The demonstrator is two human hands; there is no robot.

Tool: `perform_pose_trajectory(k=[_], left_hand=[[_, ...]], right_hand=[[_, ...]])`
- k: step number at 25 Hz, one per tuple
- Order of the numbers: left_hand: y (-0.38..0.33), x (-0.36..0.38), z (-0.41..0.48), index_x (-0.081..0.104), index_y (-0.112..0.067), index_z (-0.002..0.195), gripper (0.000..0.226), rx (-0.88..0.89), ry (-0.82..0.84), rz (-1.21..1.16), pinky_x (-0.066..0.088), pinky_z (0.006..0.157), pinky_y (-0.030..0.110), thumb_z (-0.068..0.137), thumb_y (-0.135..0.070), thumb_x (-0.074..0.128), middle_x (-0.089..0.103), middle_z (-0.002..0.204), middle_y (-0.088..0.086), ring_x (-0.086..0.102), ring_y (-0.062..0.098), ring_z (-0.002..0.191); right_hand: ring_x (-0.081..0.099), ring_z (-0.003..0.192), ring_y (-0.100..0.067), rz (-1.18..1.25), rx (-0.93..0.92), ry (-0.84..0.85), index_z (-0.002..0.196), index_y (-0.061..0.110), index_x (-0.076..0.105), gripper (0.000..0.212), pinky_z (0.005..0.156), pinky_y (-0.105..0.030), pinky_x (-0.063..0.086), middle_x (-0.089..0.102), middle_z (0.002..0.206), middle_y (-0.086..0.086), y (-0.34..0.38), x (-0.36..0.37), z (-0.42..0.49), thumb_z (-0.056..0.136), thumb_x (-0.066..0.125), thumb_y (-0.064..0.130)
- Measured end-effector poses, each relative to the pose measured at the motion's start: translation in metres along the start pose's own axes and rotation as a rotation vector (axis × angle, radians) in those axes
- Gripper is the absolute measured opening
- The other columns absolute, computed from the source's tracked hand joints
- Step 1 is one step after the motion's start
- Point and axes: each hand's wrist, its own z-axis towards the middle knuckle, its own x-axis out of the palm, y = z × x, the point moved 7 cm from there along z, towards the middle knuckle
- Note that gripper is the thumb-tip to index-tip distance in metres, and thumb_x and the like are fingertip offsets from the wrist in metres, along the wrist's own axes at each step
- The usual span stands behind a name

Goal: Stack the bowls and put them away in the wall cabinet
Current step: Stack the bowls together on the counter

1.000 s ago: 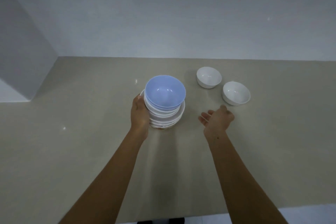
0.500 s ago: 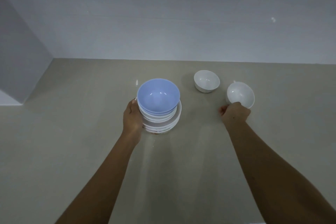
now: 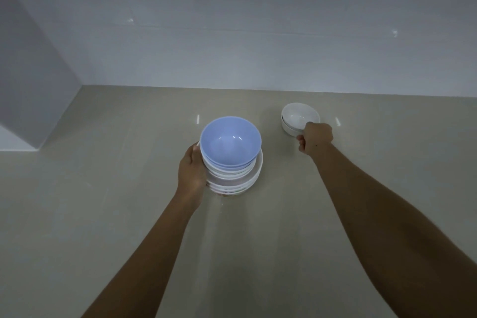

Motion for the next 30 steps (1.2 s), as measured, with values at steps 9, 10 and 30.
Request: perform_pose_trajectory(k=[9, 10, 30], left_hand=[[0.0, -0.001, 0.0, 0.062, -0.012, 0.123, 0.033, -0.014, -0.017, 0.015, 0.047, 0.103, 0.055, 0.102, -0.026, 0.041, 0.068, 0.122, 0.01, 0.063, 0.03, 0.115], [0.0, -0.001, -0.001, 0.062, -0.012, 0.123, 0.033, -0.011, -0.014, 0.013, 0.047, 0.103, 0.054, 0.102, -0.026, 0.041, 0.068, 0.122, 0.01, 0.063, 0.03, 0.115], [-0.003, -0.002, -0.004, 0.057, -0.012, 0.13, 0.04, 0.046, 0.009, 0.082, 0.045, 0.106, 0.049, 0.104, -0.03, 0.033, 0.063, 0.128, 0.011, 0.058, 0.027, 0.118]], right_hand=[[0.047, 0.045, -0.018, 0.153, -0.101, 0.085, 0.115, -0.005, 0.053, 0.033, 0.043, -0.027, 0.046, 0.054, 0.062, -0.013, 0.011, 0.007, -0.036, 0.086, 0.04, -0.001], [0.046, 0.043, -0.016, 0.163, -0.161, 0.117, 0.114, -0.005, 0.054, 0.033, 0.041, -0.024, 0.044, 0.055, 0.06, -0.012, 0.022, 0.008, -0.051, 0.085, 0.04, 0.0], [0.061, 0.104, -0.033, -0.602, -0.742, 0.14, 0.114, 0.007, 0.062, 0.037, 0.082, -0.033, 0.042, 0.066, 0.111, -0.015, 0.023, 0.022, -0.191, 0.098, 0.042, 0.034]])
